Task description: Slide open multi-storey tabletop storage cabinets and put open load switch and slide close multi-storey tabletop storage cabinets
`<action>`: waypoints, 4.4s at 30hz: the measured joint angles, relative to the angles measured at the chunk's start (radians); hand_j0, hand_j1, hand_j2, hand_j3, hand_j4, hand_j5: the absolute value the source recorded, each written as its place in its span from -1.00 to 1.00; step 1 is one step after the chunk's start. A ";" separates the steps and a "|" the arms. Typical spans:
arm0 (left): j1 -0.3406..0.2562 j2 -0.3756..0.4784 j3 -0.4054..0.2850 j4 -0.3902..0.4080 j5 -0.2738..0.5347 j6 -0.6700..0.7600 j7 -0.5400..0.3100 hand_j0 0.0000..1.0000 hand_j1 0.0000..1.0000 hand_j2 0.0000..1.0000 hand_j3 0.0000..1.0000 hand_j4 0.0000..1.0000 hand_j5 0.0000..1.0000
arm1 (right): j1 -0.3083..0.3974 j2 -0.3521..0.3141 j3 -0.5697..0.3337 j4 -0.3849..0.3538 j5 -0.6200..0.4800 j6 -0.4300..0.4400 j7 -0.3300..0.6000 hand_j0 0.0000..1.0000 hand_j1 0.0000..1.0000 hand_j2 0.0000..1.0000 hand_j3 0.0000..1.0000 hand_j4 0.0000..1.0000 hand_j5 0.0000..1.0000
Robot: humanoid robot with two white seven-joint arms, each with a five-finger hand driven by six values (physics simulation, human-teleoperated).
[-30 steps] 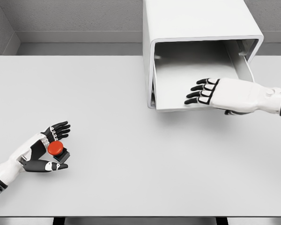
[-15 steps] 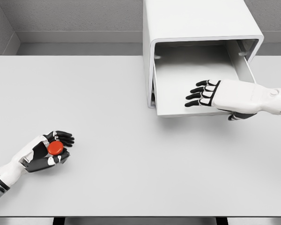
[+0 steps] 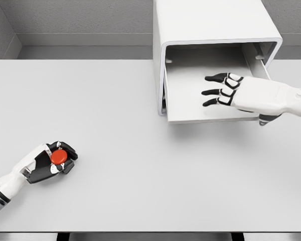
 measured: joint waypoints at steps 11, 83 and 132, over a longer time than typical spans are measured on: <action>-0.020 0.008 0.013 -0.024 -0.006 0.000 0.000 -0.06 -0.06 -0.06 -0.06 -0.06 -0.06 | 0.000 -0.057 -0.011 -0.001 -0.073 0.010 -0.017 0.97 0.97 0.97 0.97 0.97 0.97; -0.371 -0.209 -0.040 -0.170 -0.209 0.000 0.000 -0.02 -0.02 -0.02 -0.02 -0.02 -0.02 | -0.100 -0.323 0.389 0.126 0.010 0.011 -0.004 0.14 0.14 0.14 0.14 0.14 0.14; -0.647 -0.535 -0.190 -0.114 -0.283 0.051 0.003 0.00 0.00 0.00 0.00 0.00 0.00 | -0.035 -0.275 0.354 -0.002 -0.022 0.011 -0.006 0.13 0.13 0.13 0.13 0.13 0.13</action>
